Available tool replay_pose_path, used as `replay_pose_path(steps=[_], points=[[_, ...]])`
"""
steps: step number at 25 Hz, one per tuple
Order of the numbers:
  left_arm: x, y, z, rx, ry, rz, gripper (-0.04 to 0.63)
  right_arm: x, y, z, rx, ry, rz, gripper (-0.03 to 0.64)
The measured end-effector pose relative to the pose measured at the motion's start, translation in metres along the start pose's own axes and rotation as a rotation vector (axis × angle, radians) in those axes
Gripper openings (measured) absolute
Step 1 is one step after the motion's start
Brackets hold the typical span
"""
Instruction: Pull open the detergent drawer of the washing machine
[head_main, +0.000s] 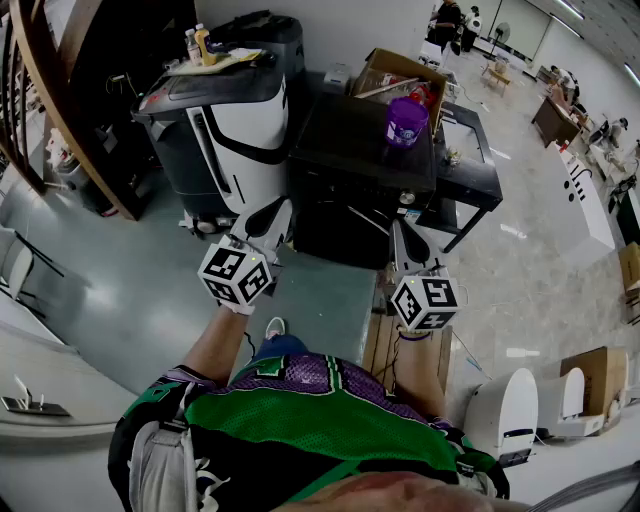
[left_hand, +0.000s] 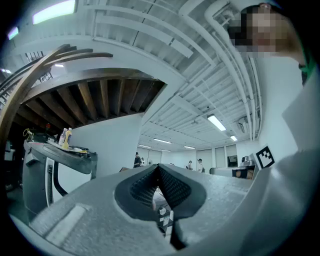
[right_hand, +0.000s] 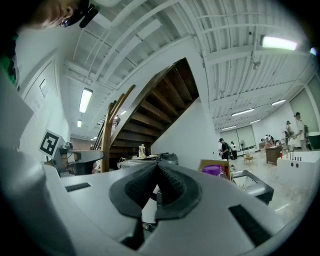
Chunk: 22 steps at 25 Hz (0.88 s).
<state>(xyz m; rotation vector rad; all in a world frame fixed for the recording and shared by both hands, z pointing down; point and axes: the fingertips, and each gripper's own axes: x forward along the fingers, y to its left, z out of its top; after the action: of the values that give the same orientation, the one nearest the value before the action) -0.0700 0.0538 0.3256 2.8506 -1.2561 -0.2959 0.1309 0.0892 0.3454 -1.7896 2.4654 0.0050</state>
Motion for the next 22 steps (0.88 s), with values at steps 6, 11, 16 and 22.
replay_pose_path(steps=[6,11,16,22], points=[[0.002,-0.008,0.000,-0.001,0.001,-0.004,0.017,-0.004,-0.003,0.003,0.000,-0.004,0.001,0.000],[0.002,-0.010,-0.002,-0.005,0.003,-0.005,0.017,-0.007,-0.006,0.003,-0.005,-0.010,-0.009,0.000],[0.004,-0.016,-0.002,-0.012,0.006,-0.005,0.017,-0.011,-0.009,0.008,-0.025,-0.032,-0.004,0.000],[0.006,-0.017,-0.001,-0.024,0.027,-0.007,0.017,-0.009,-0.012,0.014,0.026,-0.057,0.014,0.002]])
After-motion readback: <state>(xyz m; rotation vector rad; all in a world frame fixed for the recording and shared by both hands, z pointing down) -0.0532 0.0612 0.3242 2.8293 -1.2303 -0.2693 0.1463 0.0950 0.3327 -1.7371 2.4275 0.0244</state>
